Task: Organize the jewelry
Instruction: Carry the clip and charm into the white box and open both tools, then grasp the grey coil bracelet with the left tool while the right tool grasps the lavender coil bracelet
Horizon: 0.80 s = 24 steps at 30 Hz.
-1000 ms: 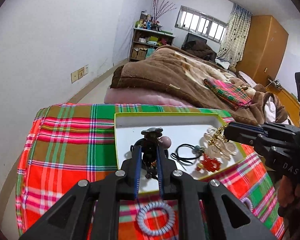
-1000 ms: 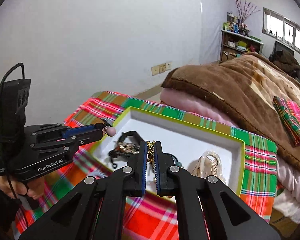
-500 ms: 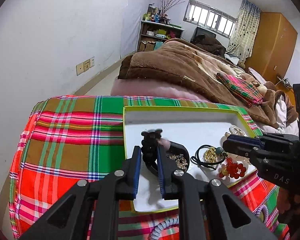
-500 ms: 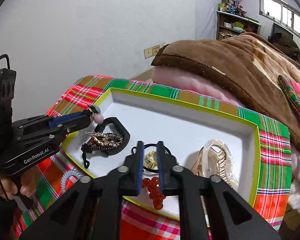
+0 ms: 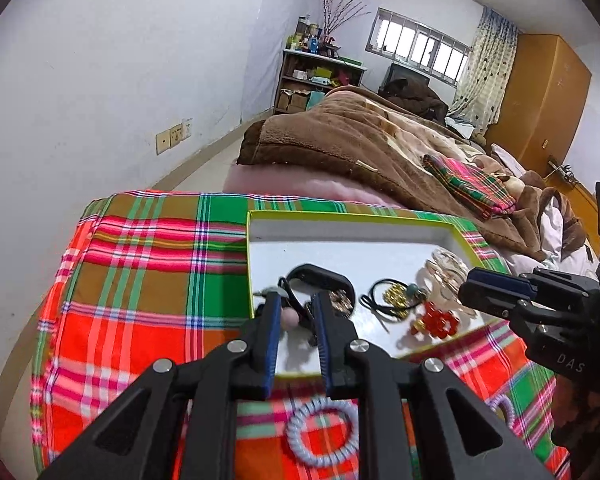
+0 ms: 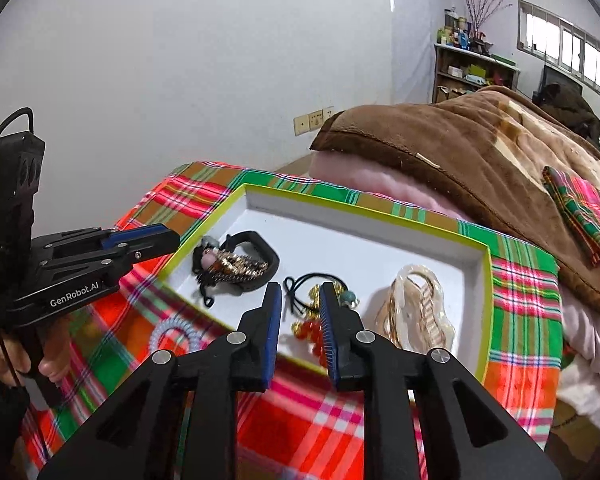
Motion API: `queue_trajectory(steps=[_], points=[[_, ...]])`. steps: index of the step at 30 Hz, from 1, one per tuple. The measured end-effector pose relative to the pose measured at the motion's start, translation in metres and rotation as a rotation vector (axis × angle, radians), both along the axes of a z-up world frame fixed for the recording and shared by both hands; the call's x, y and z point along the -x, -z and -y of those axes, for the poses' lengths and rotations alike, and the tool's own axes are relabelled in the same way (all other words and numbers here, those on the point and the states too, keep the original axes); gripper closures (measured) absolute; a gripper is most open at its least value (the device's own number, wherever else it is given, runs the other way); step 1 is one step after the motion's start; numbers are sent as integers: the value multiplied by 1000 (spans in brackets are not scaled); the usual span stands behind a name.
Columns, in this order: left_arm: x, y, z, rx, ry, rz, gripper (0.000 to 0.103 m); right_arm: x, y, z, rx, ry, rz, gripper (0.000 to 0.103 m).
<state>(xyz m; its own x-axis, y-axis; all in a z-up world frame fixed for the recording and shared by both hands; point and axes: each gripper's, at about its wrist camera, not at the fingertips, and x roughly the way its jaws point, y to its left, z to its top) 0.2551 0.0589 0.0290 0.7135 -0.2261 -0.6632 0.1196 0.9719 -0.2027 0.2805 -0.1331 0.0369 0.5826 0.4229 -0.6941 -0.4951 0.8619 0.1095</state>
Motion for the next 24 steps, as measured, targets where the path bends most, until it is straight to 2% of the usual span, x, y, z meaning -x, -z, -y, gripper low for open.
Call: queue_trajectory(steps=[3, 13, 24], points=[[13, -4, 2, 0, 10, 8, 85, 15, -4, 8, -9, 1, 7, 78], [52, -14, 12, 0, 27, 22, 85, 61, -15, 33, -37, 17, 24, 77], [93, -11, 21, -3, 18, 3, 85, 107, -15, 59, -63, 25, 25, 77]])
